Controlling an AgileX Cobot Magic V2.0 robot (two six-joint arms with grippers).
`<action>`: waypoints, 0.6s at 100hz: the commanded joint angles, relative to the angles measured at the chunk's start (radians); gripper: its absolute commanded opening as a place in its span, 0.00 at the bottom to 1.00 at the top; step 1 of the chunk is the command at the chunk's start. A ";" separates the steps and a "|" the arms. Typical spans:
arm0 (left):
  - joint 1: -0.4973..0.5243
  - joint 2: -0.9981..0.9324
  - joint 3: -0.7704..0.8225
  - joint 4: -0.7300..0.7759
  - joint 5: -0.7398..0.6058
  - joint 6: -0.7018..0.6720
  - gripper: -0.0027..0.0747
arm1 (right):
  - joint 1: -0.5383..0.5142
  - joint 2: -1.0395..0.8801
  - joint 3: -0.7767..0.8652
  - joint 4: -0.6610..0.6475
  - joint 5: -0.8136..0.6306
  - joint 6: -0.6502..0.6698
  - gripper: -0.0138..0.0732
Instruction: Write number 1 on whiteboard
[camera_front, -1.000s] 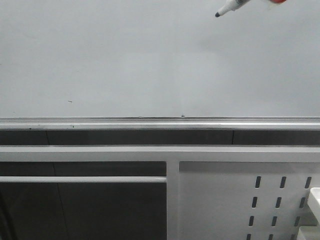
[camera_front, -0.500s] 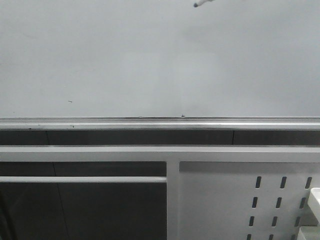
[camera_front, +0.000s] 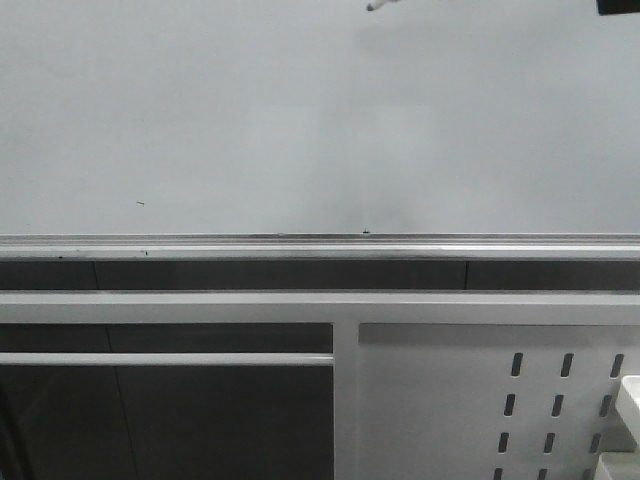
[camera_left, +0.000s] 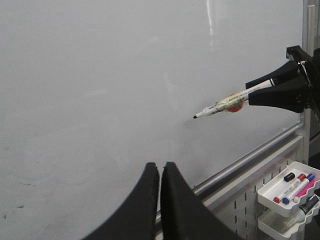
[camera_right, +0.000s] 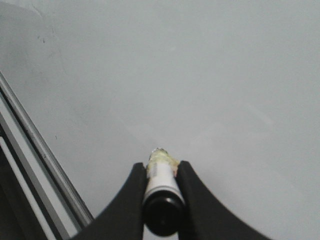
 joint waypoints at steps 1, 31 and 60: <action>0.003 0.012 -0.023 -0.031 -0.041 -0.012 0.01 | 0.003 0.004 -0.025 -0.021 -0.097 -0.011 0.08; 0.003 0.012 -0.023 -0.036 -0.028 -0.012 0.01 | -0.013 0.052 -0.025 -0.012 -0.135 -0.011 0.08; 0.003 0.012 -0.023 -0.038 -0.026 -0.012 0.01 | -0.030 0.083 -0.025 0.005 -0.185 -0.011 0.08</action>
